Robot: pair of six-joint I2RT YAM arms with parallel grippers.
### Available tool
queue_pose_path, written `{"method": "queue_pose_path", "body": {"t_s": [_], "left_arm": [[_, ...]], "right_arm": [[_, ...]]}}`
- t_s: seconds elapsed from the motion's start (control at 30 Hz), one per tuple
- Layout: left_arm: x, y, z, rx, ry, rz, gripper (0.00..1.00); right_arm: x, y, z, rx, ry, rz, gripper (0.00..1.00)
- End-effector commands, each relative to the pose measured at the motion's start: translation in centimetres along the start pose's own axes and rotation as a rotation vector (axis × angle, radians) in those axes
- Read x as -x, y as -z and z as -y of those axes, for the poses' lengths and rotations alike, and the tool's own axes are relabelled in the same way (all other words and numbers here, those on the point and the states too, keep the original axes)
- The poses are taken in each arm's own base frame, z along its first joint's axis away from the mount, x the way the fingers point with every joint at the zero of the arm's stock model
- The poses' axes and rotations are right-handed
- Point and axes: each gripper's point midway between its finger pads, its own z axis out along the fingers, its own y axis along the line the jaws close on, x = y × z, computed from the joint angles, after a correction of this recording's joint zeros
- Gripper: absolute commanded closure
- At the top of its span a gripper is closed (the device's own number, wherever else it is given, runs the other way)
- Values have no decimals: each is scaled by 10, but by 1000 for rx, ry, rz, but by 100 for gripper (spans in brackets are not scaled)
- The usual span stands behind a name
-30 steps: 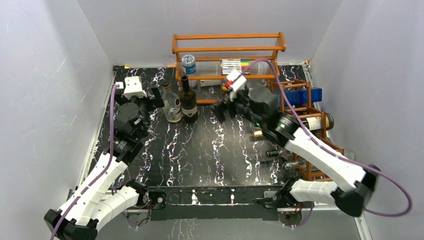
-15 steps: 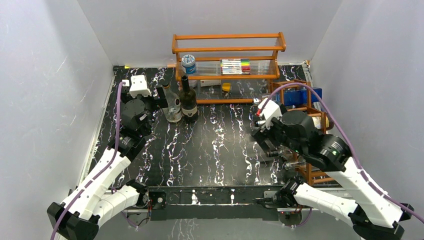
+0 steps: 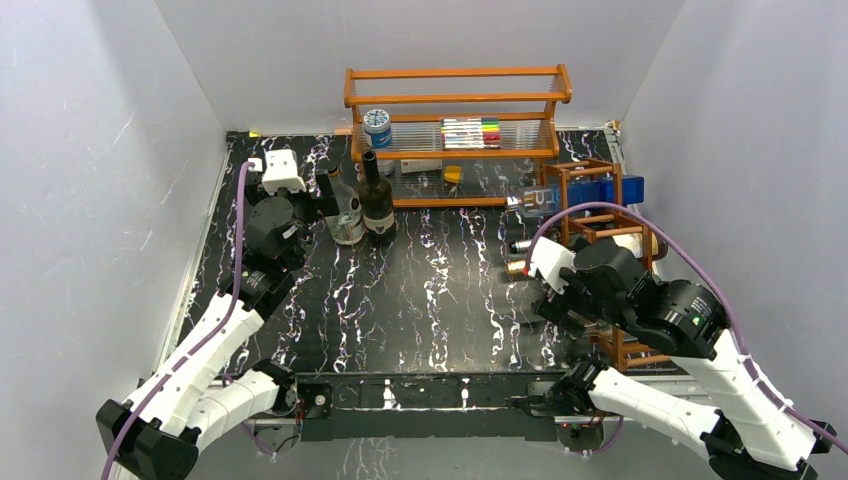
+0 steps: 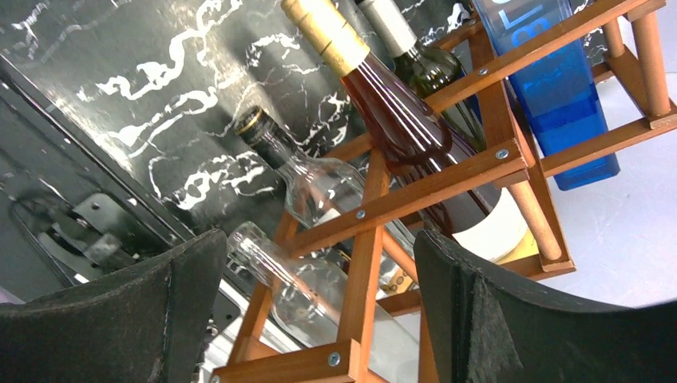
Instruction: Take the wine bottle off the wine rack
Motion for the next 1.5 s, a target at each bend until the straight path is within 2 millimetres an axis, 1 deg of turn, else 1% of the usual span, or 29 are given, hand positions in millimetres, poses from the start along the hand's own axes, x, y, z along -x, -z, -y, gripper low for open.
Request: {"method": "queue_pose_path", "body": {"t_s": [0.0, 0.13, 0.23, 0.3, 0.47, 0.53, 0.6, 0.67, 0.73, 0.83, 0.93, 1.0, 1.03, 1.1, 1.17, 1.23, 1.33, 1.47], "left_arm": [[14, 2, 1, -10, 36, 31, 2], [16, 3, 2, -17, 42, 34, 2], [17, 4, 1, -18, 45, 38, 2], [17, 4, 1, -18, 47, 39, 2], [19, 5, 2, -26, 55, 41, 2], [19, 5, 2, -26, 54, 41, 2], [19, 5, 2, -23, 53, 41, 2], [19, 5, 0, -18, 52, 43, 2], [21, 6, 0, -17, 53, 46, 2], [21, 6, -1, -14, 53, 51, 2], [22, 6, -2, -11, 51, 50, 2], [22, 6, -1, -14, 55, 51, 2], [23, 6, 0, -18, 56, 51, 2], [23, 7, -1, -18, 57, 52, 2], [25, 8, -2, -14, 58, 55, 2], [27, 9, -3, -11, 61, 61, 2], [29, 10, -5, -8, 62, 71, 2], [30, 11, -7, 0, 61, 76, 2]], "right_arm": [[-12, -1, 7, -23, 116, -50, 2], [-8, -18, 12, -57, 151, -90, 2], [-5, -33, 9, -34, 194, -125, 2], [-4, -41, 7, -17, 223, -144, 2], [5, -56, 16, -58, 263, -156, 2], [8, -64, 16, -57, 286, -163, 2], [4, -73, 15, -56, 337, -190, 2], [0, -84, 23, -102, 414, -228, 2], [2, -95, 26, -126, 463, -236, 2], [3, -111, 23, -116, 513, -241, 2], [8, -123, 32, -182, 565, -250, 2], [12, -132, 33, -195, 580, -247, 4], [12, -136, 33, -191, 579, -246, 8], [8, -145, 31, -175, 593, -270, 12], [3, -151, 36, -184, 613, -297, 12], [4, -155, 40, -195, 615, -304, 13], [2, -162, 41, -179, 622, -327, 16], [-6, -169, 47, -198, 651, -351, 17]]}}
